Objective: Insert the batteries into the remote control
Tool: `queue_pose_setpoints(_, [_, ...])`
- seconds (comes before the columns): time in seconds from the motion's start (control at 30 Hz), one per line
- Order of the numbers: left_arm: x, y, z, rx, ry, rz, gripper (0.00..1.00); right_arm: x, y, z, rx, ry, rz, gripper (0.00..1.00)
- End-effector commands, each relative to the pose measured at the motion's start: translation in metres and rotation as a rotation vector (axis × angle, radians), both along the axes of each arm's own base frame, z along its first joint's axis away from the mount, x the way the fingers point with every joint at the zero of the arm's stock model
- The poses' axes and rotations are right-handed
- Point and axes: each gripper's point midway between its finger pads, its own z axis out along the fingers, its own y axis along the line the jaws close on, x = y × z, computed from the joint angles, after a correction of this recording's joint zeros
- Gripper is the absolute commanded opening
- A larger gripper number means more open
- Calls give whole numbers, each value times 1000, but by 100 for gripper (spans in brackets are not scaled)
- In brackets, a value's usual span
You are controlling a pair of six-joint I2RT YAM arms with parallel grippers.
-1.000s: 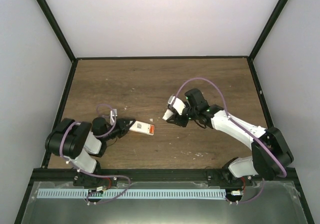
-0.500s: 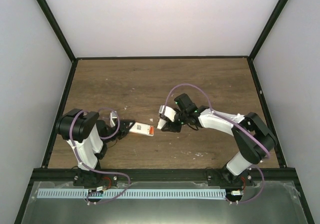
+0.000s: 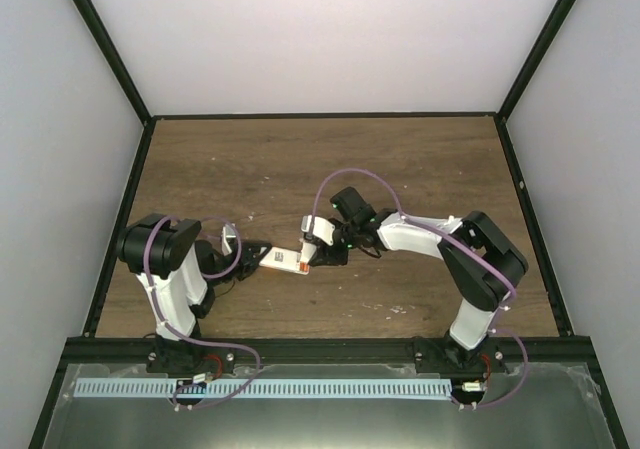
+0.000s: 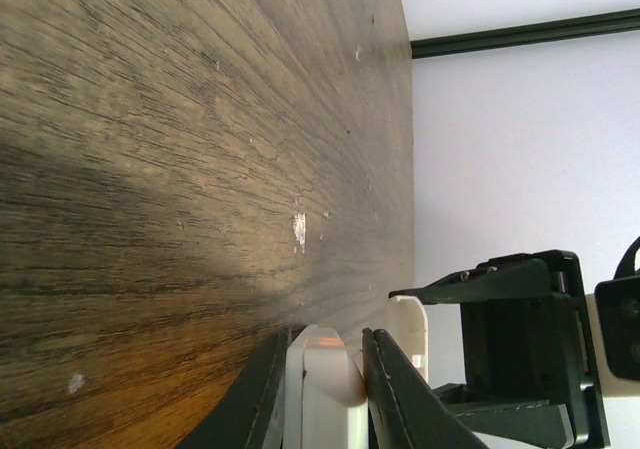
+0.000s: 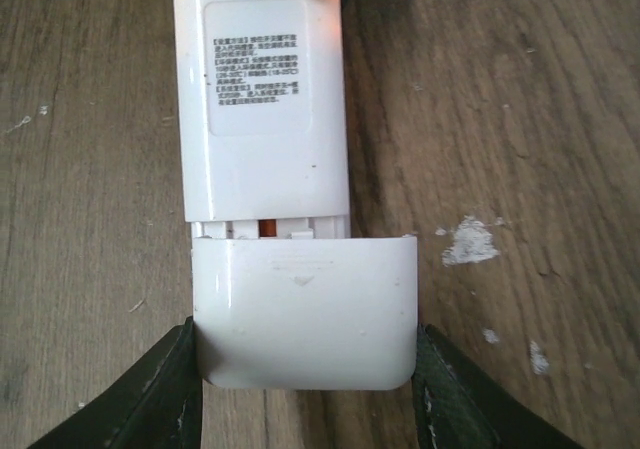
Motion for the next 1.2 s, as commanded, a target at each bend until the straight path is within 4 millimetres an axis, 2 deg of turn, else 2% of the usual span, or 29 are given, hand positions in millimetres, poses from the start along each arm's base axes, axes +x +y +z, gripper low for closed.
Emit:
queue_pose_setpoints(0.0, [0,2,3,37,-76,4,5,-6,14,5,20,15,58,40])
queue_pose_setpoints(0.3, [1,4,2,44,-76,18,8,-13,14,-10,-24,66,67,40])
queue_pose_setpoints(0.7, [1,6,0,54,-78,25,36,-11,19,-17,-50,87,54,41])
queue_pose_setpoints(1.03, [1,6,0,54,-76,29,36,-16,25,-25,-85,82,59,42])
queue_pose_setpoints(1.1, [1,6,0,55,-76,28,31,-16,25,-25,-88,80,59,42])
queue_pose_setpoints(1.17, [1,6,0,55,-77,29,21,-16,25,-26,-97,77,57,42])
